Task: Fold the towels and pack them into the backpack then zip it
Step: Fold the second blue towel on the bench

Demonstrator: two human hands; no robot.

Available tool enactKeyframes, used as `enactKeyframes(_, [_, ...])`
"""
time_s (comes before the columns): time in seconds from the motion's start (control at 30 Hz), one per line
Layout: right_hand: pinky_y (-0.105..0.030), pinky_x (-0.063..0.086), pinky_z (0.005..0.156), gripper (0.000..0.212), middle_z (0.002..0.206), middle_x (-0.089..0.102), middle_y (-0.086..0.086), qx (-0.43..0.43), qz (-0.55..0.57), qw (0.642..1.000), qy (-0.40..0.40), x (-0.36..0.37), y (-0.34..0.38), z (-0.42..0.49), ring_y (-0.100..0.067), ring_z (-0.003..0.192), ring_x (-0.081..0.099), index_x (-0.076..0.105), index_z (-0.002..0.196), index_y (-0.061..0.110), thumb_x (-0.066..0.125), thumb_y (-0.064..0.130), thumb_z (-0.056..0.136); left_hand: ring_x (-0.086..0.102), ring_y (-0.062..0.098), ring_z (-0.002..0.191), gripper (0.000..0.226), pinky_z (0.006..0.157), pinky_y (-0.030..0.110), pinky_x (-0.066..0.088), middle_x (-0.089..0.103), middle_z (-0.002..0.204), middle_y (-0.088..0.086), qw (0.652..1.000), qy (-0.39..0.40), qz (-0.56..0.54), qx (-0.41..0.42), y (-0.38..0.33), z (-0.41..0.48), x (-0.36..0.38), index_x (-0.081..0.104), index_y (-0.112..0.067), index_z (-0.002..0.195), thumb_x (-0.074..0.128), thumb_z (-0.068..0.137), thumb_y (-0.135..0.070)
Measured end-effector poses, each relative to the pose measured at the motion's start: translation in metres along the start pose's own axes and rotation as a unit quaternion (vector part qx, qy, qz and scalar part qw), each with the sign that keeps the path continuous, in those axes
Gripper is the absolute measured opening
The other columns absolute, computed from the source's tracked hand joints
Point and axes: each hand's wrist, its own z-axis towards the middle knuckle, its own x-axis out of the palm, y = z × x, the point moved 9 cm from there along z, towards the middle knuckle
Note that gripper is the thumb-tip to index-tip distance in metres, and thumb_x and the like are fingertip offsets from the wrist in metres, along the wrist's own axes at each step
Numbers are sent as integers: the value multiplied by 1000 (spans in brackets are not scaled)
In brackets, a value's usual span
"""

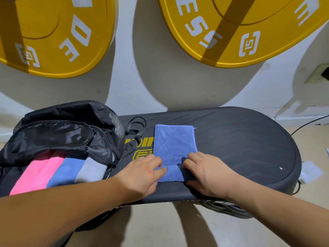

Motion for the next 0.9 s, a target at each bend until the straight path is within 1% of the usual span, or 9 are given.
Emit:
enactKeyframes(0.13, [-33,48,71,17,98,60,3,88,129,987,31,-3,-9,6,-23,90,59,56,99,23,56,33,86,53,18,94,30,81,36,51,56,99,-4,980,23,-153,-126,22,-3,4,65,-24,111,53,84,-23])
enactKeyframes(0.23, [-25,49,72,14,94,67,10,224,307,920,96,3,-31,7,-15,85,63,61,98,25,60,33,87,51,1,73,16,72,27,45,58,84,-12,897,38,-346,-272,40,-13,7,64,-25,100,55,87,-21])
enactKeyframes(0.3, [-23,52,64,6,85,68,4,281,402,862,126,12,-35,4,-14,71,63,63,92,22,63,26,88,47,5,60,10,64,25,42,56,73,-10,831,37,-442,-334,44,-20,15,63,-22,97,57,89,-19])
enactKeyframes(0.37, [-32,58,59,5,80,68,-5,334,453,816,131,20,-35,-2,-19,60,63,63,90,15,63,20,90,46,11,60,8,63,28,41,54,71,-7,805,23,-460,-375,48,-25,19,61,-19,97,61,91,-23])
enactKeyframes(0.47, [-40,62,59,10,77,66,-8,375,448,807,89,25,-45,-8,-24,57,65,59,92,11,65,19,90,49,8,68,17,70,27,42,53,88,-9,872,-39,-327,-362,60,-23,2,55,-20,97,66,92,-32])
enactKeyframes(0.57, [-33,56,63,13,81,60,2,334,387,858,47,19,-49,-3,-19,66,62,56,87,22,69,23,89,53,20,86,10,78,38,49,54,102,-2,986,-70,-101,-110,27,-3,-27,58,-21,103,59,93,-22])
enactKeyframes(0.63, [-31,51,69,14,90,52,8,282,304,909,33,11,-46,1,-18,78,60,52,86,30,65,28,90,54,27,87,16,75,43,52,57,101,3,999,-41,3,14,0,-2,-21,61,-18,102,56,89,-26])
enactKeyframes(0.73, [-37,49,57,7,89,50,7,121,119,984,-45,-14,-19,11,-23,76,58,53,85,29,50,33,90,57,29,92,39,76,42,55,60,104,5,999,10,40,0,-1,-1,-6,61,-14,113,60,84,-38])
enactKeyframes(0.9, [-34,42,56,40,82,52,1,-20,-31,997,-63,-18,9,10,-22,68,51,56,84,19,63,58,76,57,27,95,28,76,41,56,61,105,3,998,4,12,-56,9,5,-9,61,-16,108,62,82,-27])
